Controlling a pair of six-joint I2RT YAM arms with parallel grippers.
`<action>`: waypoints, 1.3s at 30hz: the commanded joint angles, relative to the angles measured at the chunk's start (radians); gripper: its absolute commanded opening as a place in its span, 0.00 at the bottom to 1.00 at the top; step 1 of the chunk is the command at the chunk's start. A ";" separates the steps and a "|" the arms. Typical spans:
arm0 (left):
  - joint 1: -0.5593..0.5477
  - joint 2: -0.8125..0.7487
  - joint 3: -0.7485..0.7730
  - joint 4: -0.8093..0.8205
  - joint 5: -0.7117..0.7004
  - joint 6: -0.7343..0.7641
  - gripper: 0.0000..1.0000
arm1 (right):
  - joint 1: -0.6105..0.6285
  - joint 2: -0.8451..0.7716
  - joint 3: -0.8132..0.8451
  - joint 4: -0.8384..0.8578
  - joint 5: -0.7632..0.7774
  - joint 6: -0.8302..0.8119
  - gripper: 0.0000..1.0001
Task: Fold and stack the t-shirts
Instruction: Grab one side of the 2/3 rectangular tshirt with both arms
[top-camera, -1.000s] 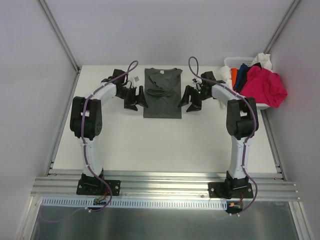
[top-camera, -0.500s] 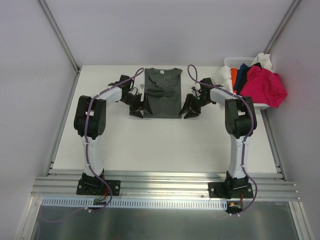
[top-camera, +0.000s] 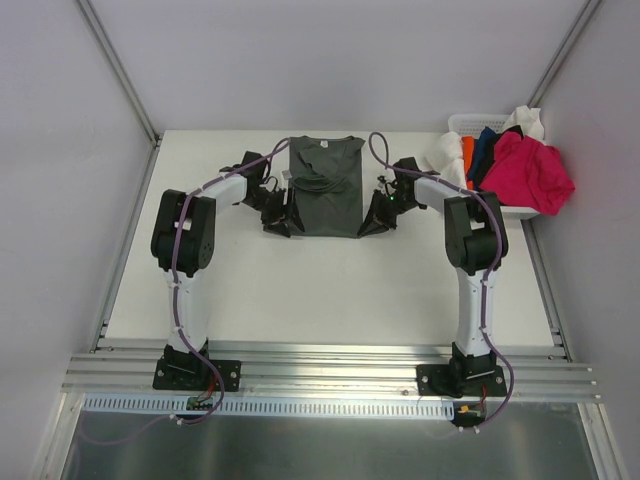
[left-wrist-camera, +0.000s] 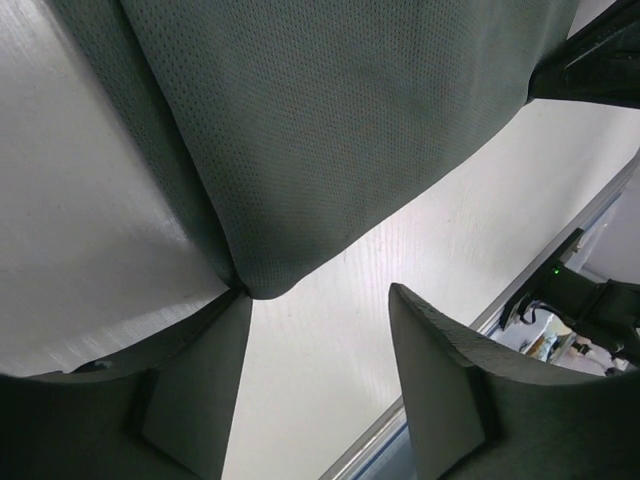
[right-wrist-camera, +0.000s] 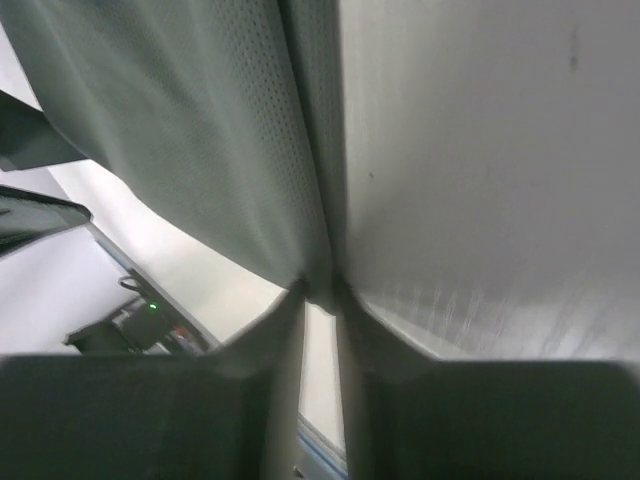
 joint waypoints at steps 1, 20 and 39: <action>-0.006 -0.001 0.026 -0.005 0.009 0.002 0.56 | 0.015 0.012 0.028 0.000 -0.007 0.009 0.07; 0.022 -0.288 -0.202 -0.036 0.040 0.074 0.00 | -0.013 -0.277 -0.138 -0.064 0.007 -0.014 0.00; -0.003 -0.106 -0.161 -0.034 0.075 0.049 0.39 | -0.016 -0.272 -0.173 -0.039 0.045 -0.054 0.01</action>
